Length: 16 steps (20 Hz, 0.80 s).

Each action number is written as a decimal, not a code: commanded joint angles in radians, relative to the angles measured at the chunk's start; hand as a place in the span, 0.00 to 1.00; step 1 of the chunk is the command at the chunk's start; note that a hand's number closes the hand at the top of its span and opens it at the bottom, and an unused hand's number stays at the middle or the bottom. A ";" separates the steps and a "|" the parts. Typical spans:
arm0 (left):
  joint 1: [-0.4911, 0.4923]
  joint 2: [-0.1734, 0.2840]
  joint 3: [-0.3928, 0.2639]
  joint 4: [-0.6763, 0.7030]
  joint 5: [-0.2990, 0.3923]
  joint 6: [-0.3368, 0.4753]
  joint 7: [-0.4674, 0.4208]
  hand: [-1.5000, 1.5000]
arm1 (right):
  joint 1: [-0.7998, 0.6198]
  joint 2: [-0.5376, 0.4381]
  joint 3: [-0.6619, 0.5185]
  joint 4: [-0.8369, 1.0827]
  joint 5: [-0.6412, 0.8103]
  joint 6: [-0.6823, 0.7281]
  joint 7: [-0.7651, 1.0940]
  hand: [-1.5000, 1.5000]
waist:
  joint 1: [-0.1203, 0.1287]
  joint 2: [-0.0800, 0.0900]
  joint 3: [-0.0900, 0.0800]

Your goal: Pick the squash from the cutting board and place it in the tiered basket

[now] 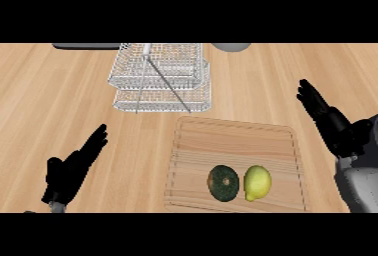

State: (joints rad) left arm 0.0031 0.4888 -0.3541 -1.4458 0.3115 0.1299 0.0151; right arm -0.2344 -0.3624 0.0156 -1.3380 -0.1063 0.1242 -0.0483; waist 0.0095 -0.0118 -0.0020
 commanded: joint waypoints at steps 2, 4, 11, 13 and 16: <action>-0.031 -0.044 0.021 0.014 -0.003 0.010 -0.006 0.50 | 0.076 0.087 0.051 -0.138 -0.006 0.025 -0.183 1.00 | -0.022 0.009 0.002; -0.061 -0.054 0.050 -0.035 0.043 0.021 0.031 0.50 | 0.096 0.110 0.060 -0.234 -0.065 0.091 -0.308 1.00 | -0.040 0.000 0.004; -0.149 -0.115 0.055 -0.083 0.095 0.050 0.148 0.50 | 0.362 0.347 -0.006 -0.218 -0.026 -0.160 -0.622 0.00 | -0.040 0.008 0.005; -0.163 -0.170 0.031 -0.017 0.057 0.062 0.097 0.50 | 0.440 0.280 0.053 -0.245 0.073 -0.095 -0.760 0.00 | -0.037 0.010 0.003; -0.227 -0.131 0.071 -0.019 0.075 0.042 0.167 0.50 | 0.507 0.244 0.157 -0.372 0.228 -0.154 -0.733 0.00 | -0.034 0.008 0.001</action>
State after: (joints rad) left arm -0.1522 0.3703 -0.2952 -1.4708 0.3925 0.1598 0.1342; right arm 0.1627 -0.1025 0.0842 -1.6107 -0.0097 -0.0007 -0.7112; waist -0.0297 -0.0039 0.0004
